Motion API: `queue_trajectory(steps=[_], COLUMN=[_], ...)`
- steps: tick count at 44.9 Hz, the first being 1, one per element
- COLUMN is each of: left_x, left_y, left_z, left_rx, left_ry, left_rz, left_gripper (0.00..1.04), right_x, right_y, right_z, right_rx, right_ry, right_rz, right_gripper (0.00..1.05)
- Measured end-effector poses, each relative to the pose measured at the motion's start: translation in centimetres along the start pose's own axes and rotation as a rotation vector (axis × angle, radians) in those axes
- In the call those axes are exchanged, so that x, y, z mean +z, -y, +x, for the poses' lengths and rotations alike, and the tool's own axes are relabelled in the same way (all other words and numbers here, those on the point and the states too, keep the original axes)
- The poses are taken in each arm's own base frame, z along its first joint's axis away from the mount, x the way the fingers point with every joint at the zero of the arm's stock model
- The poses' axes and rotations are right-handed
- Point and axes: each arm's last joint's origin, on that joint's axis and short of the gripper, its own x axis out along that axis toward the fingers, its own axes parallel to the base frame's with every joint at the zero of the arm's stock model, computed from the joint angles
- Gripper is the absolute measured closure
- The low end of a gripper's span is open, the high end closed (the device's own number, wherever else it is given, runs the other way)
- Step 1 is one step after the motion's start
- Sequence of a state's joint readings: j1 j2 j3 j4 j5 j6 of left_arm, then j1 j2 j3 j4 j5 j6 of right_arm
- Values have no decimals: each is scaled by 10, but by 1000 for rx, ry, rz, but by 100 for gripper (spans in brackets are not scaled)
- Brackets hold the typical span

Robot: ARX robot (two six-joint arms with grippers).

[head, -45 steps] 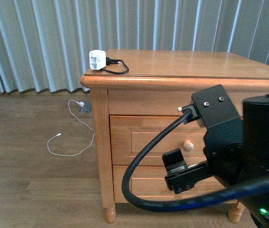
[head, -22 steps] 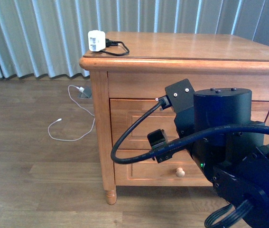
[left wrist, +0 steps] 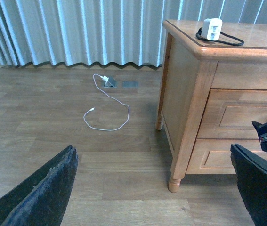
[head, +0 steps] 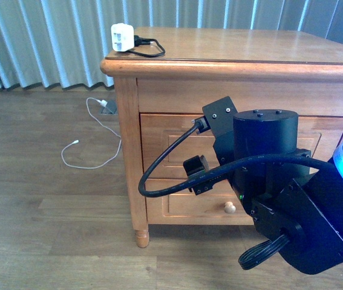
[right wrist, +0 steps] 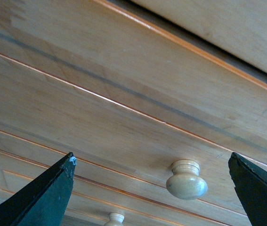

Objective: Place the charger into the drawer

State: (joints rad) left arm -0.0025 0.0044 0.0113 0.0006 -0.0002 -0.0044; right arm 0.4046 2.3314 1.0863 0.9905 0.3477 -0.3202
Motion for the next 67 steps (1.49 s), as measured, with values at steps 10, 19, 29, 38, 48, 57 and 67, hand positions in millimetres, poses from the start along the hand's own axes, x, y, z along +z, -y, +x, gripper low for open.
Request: queue_trajectory(steps=[10,19,29,38,48,57,67], left_x=[0,0,0,0,0,0,0], left_y=[0,0,0,0,0,0,0], left_z=[0,0,0,0,0,0,0], left_rx=[0,0,0,0,0,0,0], left_ry=[0,0,0,0,0,0,0], left_rz=[0,0,0,0,0,0,0], left_gripper=[6,6,6,6,6,6,6], right_x=[-8,-9,-8,-6,-5,-8,-8], right_y=[7,14,12,6,6,5,5], right_z=[9,12,11,10,11,12,13], right_rx=[-51,-81,-74,-46,-45,-54,-57], right_ry=[-11,-15,-13,-4,-1,-5,-4], right_rz=[-1,7,9,5,5,-2,-2], right_gripper=[8,8,8,8,8,8,8])
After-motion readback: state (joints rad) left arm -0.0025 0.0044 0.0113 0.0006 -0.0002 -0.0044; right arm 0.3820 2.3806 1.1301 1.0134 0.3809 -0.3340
